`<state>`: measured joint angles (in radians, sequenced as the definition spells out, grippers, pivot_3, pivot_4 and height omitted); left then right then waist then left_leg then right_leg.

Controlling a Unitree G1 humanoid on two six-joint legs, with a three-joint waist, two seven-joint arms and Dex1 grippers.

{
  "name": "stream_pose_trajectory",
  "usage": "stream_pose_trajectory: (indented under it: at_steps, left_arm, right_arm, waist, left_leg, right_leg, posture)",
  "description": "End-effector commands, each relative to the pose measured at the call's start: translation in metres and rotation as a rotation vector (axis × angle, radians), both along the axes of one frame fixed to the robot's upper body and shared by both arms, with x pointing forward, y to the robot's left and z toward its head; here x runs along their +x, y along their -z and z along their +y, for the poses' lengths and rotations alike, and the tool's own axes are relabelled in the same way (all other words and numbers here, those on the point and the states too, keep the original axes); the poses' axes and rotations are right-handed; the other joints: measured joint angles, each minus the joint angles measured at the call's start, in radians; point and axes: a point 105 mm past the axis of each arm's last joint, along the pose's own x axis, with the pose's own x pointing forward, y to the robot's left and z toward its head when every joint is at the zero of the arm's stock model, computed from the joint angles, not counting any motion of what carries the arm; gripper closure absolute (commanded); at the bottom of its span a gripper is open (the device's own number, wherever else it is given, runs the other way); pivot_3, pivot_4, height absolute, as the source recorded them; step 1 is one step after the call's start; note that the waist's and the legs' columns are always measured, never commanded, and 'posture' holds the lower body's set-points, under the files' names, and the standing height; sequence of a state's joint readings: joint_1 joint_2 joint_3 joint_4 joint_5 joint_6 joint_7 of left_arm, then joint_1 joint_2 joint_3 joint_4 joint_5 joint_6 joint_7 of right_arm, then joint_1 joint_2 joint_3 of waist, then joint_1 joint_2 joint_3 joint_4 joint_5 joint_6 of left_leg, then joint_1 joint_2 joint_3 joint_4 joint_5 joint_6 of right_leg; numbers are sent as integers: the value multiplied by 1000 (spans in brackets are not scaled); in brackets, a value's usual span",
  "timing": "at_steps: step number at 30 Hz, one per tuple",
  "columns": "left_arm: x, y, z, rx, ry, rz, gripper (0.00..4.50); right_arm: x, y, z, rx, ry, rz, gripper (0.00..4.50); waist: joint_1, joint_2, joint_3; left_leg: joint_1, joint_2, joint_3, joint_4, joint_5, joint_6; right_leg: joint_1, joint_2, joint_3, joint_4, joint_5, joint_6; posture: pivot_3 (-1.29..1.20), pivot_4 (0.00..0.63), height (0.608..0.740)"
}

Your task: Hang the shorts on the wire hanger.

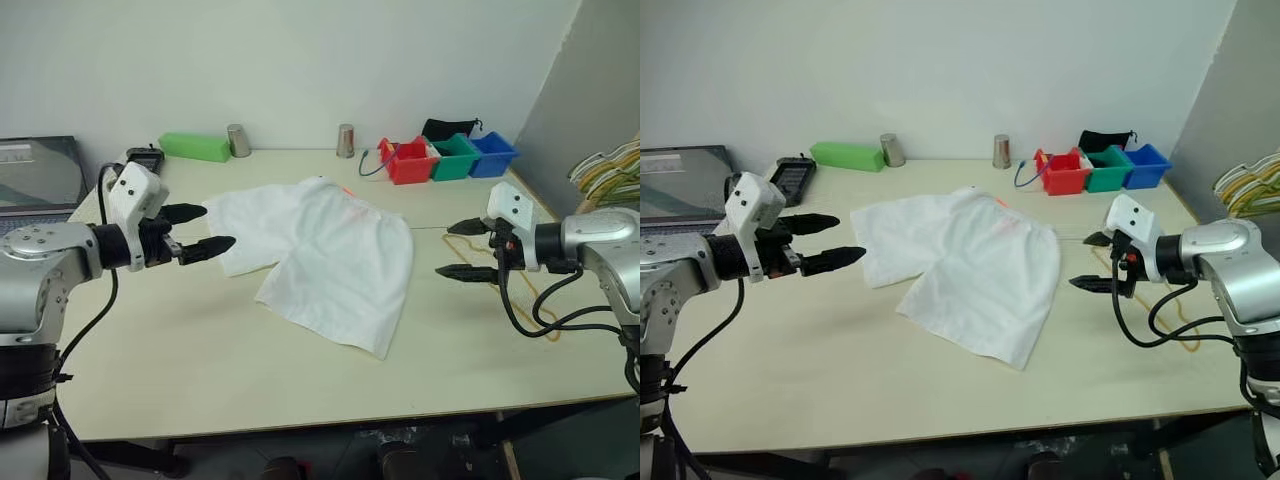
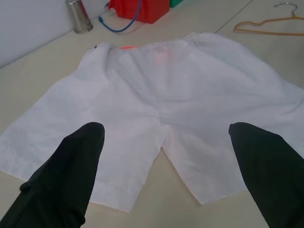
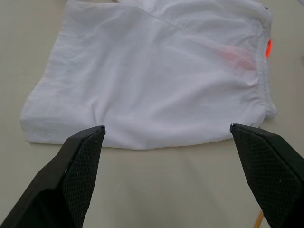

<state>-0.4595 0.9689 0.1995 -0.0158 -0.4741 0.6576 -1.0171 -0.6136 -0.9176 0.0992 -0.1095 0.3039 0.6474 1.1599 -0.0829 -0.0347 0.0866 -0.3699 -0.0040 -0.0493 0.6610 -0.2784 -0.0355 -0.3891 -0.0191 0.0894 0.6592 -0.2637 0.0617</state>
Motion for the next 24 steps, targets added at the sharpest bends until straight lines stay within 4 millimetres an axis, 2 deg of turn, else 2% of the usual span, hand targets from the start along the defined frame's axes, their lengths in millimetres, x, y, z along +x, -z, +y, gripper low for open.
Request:
stream_pose_trajectory:
  at_steps: [1,4,9,14,16,20,24]
  left_arm:
    - [2,-15,-2,4,12,-56,0]
    - [4,-14,-3,2,9,-49,0]
    - [1,-13,-10,-2,38,-45,0]
    - [1,-11,-27,-42,75,-30,0]
    - [-9,2,-61,-49,188,0,0]
    - [-30,24,-115,-23,391,26,0]
    - [-39,46,-142,50,526,30,0]
  right_arm:
    - [-2,-15,-1,6,-12,-40,31]
    - [4,-14,-6,-11,13,-60,31]
    - [2,-13,-5,-12,2,-47,31]
    - [2,-9,-8,-44,4,-63,31]
    - [-3,-3,-3,-85,-42,-69,31]
    - [-20,11,7,-143,-139,-40,31]
    - [-31,29,11,-183,-154,-20,31]
  waist:
    - [0,0,0]
    - [0,0,0]
    - [0,0,0]
    - [-1,0,0]
    - [-1,0,0]
    - [2,-1,-1]
    - [0,-1,-1]
  left_leg:
    - [0,0,0,0,0,0]
    - [0,0,0,0,0,0]
    - [1,0,0,1,0,0]
    - [1,0,0,1,0,0]
    - [1,0,0,1,0,0]
    - [0,0,-1,2,0,0]
    - [0,-1,-1,2,0,0]
  right_leg:
    - [0,0,0,0,0,0]
    - [0,0,-1,1,0,0]
    - [0,0,0,2,0,0]
    - [0,0,0,2,0,0]
    - [0,0,0,2,0,0]
    - [1,-1,0,2,0,0]
    - [1,-1,0,3,0,0]
  posture:
    - [-42,0,740]
    - [-38,5,740]
    - [-46,11,740]
    - [-57,8,740]
    - [-61,6,740]
    - [-77,0,740]
    - [-86,0,740]
